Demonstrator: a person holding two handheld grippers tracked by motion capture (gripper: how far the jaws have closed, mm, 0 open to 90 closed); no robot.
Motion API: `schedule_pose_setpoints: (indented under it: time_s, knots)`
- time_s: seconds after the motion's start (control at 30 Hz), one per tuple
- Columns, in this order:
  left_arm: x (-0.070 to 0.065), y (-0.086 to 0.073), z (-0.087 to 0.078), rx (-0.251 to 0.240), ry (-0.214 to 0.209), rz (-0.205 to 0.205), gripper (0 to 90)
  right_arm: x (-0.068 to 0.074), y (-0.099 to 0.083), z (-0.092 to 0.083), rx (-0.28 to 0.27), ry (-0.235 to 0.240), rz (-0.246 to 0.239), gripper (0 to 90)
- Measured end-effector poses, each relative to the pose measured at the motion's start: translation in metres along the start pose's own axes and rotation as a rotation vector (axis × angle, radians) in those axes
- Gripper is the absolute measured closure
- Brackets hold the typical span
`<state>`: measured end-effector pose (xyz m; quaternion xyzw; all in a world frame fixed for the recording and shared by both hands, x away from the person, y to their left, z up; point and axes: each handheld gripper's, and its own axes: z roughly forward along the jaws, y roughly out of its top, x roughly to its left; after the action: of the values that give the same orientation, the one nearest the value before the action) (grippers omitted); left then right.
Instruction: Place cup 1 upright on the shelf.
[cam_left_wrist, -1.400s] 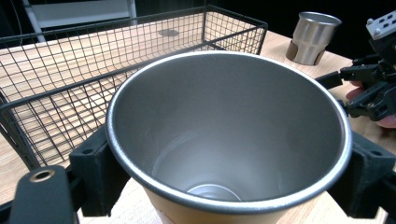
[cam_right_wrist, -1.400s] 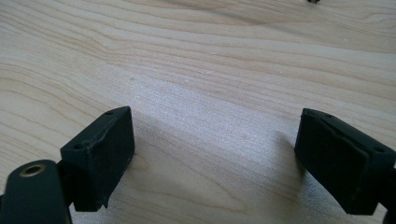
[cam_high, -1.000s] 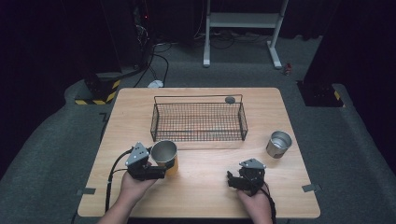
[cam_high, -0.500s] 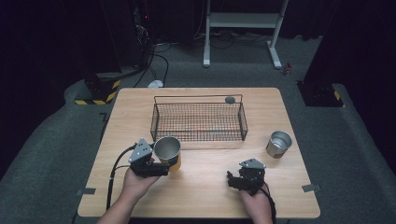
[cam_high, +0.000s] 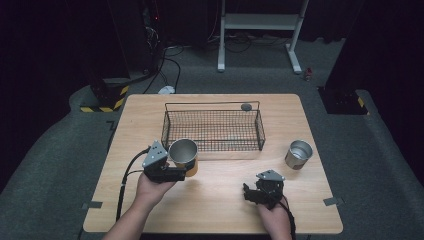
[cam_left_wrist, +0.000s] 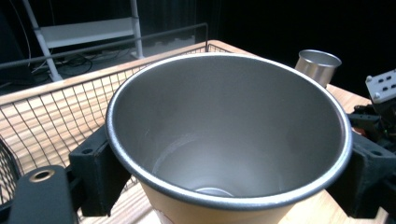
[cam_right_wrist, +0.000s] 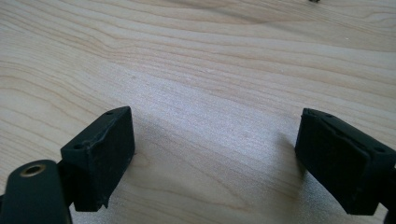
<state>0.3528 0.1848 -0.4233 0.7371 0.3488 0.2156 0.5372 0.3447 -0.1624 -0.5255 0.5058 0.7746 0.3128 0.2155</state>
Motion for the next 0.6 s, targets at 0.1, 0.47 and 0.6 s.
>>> schedule_pose_setpoints:
  time_s: [0.1,0.47,0.6]
  knots:
    - [0.0,0.005,0.002,-0.01,-0.002,0.001,14.0,0.0,0.0,0.0,0.0,0.001,0.0,11.8]
    - [-0.002,0.013,0.009,-0.027,0.002,-0.011,14.0,0.0,0.0,0.0,0.0,0.0,-0.001,11.8]
    - [-0.001,0.017,0.011,-0.03,0.001,-0.009,14.0,0.0,0.0,0.0,0.0,0.001,0.0,11.8]
